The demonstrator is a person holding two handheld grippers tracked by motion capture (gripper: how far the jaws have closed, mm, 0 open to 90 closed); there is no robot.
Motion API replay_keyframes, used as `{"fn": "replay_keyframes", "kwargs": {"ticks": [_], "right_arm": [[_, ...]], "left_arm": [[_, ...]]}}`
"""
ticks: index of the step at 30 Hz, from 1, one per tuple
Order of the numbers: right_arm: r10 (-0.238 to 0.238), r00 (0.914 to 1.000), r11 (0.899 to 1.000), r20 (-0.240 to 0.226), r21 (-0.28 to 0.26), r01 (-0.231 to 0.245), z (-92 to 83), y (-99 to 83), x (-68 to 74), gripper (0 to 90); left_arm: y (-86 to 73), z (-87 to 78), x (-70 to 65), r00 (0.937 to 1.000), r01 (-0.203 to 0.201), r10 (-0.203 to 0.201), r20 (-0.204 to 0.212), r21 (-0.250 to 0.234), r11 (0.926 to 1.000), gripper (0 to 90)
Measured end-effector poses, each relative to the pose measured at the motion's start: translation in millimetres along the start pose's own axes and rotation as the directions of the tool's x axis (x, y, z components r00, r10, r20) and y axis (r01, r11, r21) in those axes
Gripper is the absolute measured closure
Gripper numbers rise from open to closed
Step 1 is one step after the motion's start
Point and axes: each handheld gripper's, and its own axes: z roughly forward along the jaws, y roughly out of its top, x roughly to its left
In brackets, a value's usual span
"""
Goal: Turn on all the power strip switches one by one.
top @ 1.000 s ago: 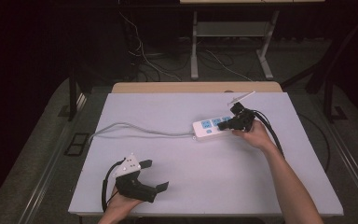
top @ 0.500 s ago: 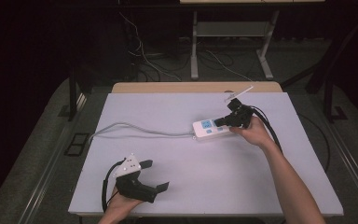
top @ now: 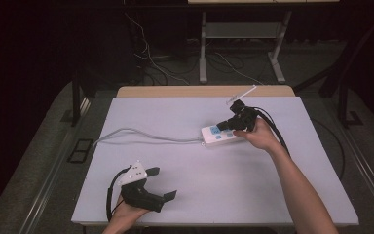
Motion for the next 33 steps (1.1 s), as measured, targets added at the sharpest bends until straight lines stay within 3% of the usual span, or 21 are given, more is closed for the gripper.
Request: {"fn": "replay_keyframes", "kwargs": {"ticks": [23, 33], "right_arm": [[0.006, 0.9997, 0.996, -0.025, 0.087, -0.004, 35.3, -5.4, 0.7, 90.0], [0.018, 0.9998, 0.996, -0.01, 0.086, -0.017, 35.3, -9.9, -6.7, 90.0]], "left_arm": [[0.1, -1.5, 0.8, 1.0, -0.006, 0.006, 0.0, 0.0, 1.0, 0.0], [0.1, -1.3, 0.8, 1.0, -0.008, 0.008, 0.0, 0.003, 1.0, 0.0]]}}
